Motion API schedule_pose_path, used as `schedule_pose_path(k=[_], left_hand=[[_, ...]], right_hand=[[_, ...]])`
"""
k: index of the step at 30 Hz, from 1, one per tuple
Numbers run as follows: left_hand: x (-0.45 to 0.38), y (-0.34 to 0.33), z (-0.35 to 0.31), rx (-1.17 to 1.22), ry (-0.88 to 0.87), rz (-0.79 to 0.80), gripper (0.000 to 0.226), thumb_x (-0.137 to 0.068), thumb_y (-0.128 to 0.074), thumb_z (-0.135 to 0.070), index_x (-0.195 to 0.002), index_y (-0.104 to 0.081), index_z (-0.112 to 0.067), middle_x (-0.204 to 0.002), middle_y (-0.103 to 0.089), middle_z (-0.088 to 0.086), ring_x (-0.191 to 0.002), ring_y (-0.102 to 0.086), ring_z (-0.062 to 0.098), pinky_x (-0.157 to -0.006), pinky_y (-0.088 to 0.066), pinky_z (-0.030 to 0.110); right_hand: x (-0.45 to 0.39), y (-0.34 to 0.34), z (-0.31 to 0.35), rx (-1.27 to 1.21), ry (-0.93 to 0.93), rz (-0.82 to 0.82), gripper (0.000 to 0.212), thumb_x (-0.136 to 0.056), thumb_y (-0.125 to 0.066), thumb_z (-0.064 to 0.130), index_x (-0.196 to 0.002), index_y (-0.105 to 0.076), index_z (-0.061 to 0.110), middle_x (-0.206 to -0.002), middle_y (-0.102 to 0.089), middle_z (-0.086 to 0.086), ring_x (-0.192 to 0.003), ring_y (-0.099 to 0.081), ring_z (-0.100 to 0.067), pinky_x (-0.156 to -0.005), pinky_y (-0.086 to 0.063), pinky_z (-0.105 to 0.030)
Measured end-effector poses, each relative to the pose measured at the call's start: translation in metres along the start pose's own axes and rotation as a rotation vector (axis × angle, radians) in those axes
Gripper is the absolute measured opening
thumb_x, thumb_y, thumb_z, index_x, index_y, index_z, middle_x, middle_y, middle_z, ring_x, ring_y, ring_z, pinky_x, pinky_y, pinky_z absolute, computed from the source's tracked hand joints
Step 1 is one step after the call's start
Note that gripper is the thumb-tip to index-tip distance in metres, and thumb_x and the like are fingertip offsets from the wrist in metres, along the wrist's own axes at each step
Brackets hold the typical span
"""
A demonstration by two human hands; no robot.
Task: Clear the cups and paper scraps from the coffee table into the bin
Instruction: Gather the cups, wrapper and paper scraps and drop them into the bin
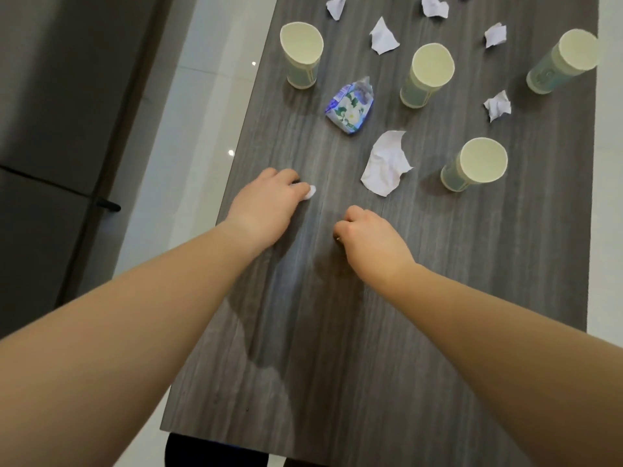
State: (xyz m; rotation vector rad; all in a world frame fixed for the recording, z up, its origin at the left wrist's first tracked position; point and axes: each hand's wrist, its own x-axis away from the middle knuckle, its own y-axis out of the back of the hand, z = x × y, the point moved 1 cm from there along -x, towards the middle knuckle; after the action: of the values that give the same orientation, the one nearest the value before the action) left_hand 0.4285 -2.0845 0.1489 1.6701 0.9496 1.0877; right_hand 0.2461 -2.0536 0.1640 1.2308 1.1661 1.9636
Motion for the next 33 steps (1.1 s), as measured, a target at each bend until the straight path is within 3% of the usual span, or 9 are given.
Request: schedule_pose_path(k=[3,7,10,18,24,29,33], left_hand=[[0.010,0.000,-0.007,-0.028,0.001,0.023,0.029,-0.102,-0.041,-0.023,-0.123,-0.060,-0.016,-0.122,-0.056,0.005,-0.107,-0.049,0.029,-0.083,-0.049,0.046],[0.026,0.003,-0.010,-0.039,0.048,0.056,0.026,-0.094,-0.044,-0.010,-0.109,-0.065,-0.013,-0.111,-0.061,0.005,-0.099,-0.058,0.030,-0.077,-0.050,0.044],[0.048,0.004,-0.012,0.013,0.054,0.031,0.027,-0.091,-0.046,-0.011,-0.108,-0.066,-0.017,-0.112,-0.063,0.002,-0.100,-0.061,0.029,-0.076,-0.050,0.042],[0.146,0.005,-0.004,0.145,0.146,-0.009,0.029,-0.083,-0.053,-0.013,-0.107,-0.068,-0.019,-0.110,-0.066,0.001,-0.102,-0.062,0.026,-0.078,-0.048,0.039],[0.236,0.001,0.001,0.274,0.366,-0.159,0.027,-0.088,-0.057,-0.007,-0.106,-0.072,-0.018,-0.102,-0.069,0.003,-0.093,-0.065,0.026,-0.080,-0.052,0.039],[0.329,-0.020,-0.004,0.376,0.669,-0.297,0.020,-0.091,-0.059,-0.009,-0.100,-0.075,-0.018,-0.096,-0.073,-0.004,-0.089,-0.067,0.018,-0.077,-0.050,0.028],[0.398,-0.055,-0.016,0.443,0.892,-0.285,0.020,-0.089,-0.061,-0.009,-0.098,-0.075,-0.021,-0.098,-0.073,-0.007,-0.091,-0.067,0.017,-0.080,-0.047,0.023]], right_hand=[[-0.001,0.004,0.001,0.004,0.001,0.017,0.020,-0.087,-0.049,-0.004,-0.096,-0.064,0.007,-0.096,-0.048,-0.008,-0.075,-0.041,-0.023,-0.071,-0.049,-0.041],[-0.001,0.007,0.008,0.014,0.030,0.055,0.024,-0.088,-0.051,-0.002,-0.102,-0.067,0.009,-0.101,-0.053,-0.009,-0.079,-0.054,-0.029,-0.071,-0.049,-0.037],[0.001,0.005,0.016,0.019,0.059,0.091,0.025,-0.088,-0.053,0.003,-0.105,-0.068,0.012,-0.103,-0.056,-0.009,-0.088,-0.058,-0.032,-0.074,-0.048,-0.034],[0.014,0.012,0.080,0.034,0.219,0.094,0.023,-0.085,-0.057,0.005,-0.098,-0.072,0.016,-0.096,-0.061,-0.008,-0.088,-0.061,-0.034,-0.073,-0.050,-0.035],[0.032,0.004,0.135,0.088,0.394,0.111,0.024,-0.089,-0.055,0.002,-0.103,-0.070,0.013,-0.099,-0.058,-0.008,-0.087,-0.059,-0.034,-0.070,-0.048,-0.034],[0.063,-0.024,0.191,0.138,0.545,0.155,0.026,-0.091,-0.052,-0.001,-0.107,-0.068,0.012,-0.101,-0.055,-0.007,-0.082,-0.058,-0.030,-0.064,-0.042,-0.030],[0.093,-0.055,0.238,0.112,0.685,0.202,0.020,-0.090,-0.053,-0.001,-0.104,-0.063,0.008,-0.100,-0.054,-0.008,-0.080,-0.055,-0.028,-0.063,-0.044,-0.033]])
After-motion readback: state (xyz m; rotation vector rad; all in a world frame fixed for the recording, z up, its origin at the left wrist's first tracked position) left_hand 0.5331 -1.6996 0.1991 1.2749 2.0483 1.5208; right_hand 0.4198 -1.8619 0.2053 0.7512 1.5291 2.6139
